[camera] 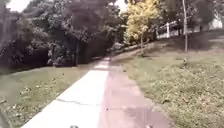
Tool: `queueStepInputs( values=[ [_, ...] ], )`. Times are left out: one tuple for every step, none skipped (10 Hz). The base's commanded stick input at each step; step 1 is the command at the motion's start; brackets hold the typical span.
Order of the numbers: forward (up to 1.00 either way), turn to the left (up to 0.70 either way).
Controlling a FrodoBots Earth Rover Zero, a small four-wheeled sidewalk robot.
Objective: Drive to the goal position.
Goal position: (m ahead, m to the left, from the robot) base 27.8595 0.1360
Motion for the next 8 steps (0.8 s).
queueStepInputs(
  values=[
    [0.95, 0.0],
    [0.95, 0.0],
    [0.95, 0.0],
    [0.95, 0.0],
    [0.95, 0.0],
    [0.95, 0.0],
    [0.95, 0.0],
    [0.95, 0.0]
  ],
)
